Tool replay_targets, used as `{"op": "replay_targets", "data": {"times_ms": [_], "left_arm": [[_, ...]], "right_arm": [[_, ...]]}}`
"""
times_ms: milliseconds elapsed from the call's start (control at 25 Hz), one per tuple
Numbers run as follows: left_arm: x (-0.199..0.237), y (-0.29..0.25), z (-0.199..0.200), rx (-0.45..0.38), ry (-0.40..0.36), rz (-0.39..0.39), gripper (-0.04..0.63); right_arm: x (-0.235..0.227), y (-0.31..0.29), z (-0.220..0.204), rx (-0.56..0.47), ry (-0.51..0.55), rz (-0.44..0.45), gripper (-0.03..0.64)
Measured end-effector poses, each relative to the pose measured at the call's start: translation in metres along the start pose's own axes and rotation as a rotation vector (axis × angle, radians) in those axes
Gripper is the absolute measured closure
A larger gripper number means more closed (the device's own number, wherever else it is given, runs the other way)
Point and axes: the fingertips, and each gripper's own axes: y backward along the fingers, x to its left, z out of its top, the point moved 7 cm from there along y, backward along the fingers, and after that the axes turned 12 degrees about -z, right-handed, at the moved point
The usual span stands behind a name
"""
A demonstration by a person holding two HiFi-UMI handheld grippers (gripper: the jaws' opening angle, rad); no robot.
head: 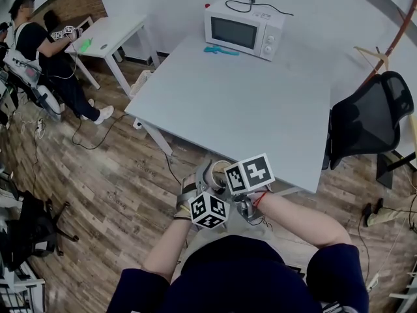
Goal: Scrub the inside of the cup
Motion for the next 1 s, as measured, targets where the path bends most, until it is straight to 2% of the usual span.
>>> {"op": "replay_targets", "data": {"times_ms": [80,160,320,440,560,720,840,1000], "left_arm": [[-0.001,0.000,0.000,-0.002,-0.004,0.001,0.175],[0.000,0.000,0.000,-0.004,-0.005,0.002,0.175],[0.004,0.000,0.000,-0.012,-0.003,0.004,0.175],[0.006,0.002,0.000,-0.022,0.000,0.001,0.176],[0.008,0.003,0.001,-0.038,0.013,-0.013,0.175],[0.005,0.005,0.002,-0.072,0.048,-0.065,0.176],[0.003,0.005,0.002,-0.098,0.070,-0.111,0.175],[-0.002,0.003,0.004,-0.108,0.066,-0.174,0.175]], "right_arm": [[-0.004,-0.001,0.000,0.018,-0.083,0.021,0.440],[-0.004,-0.001,0.001,0.017,-0.095,0.022,0.440],[-0.002,-0.001,0.003,-0.002,-0.049,0.011,0.440],[0.001,0.000,0.006,-0.018,0.035,0.009,0.440],[0.004,0.002,0.009,-0.037,0.218,0.017,0.440],[0.011,0.004,0.011,-0.033,0.561,0.055,0.440],[0.020,0.007,0.012,-0.026,0.784,0.130,0.440],[0.025,0.010,0.009,-0.034,1.135,0.182,0.440]]}}
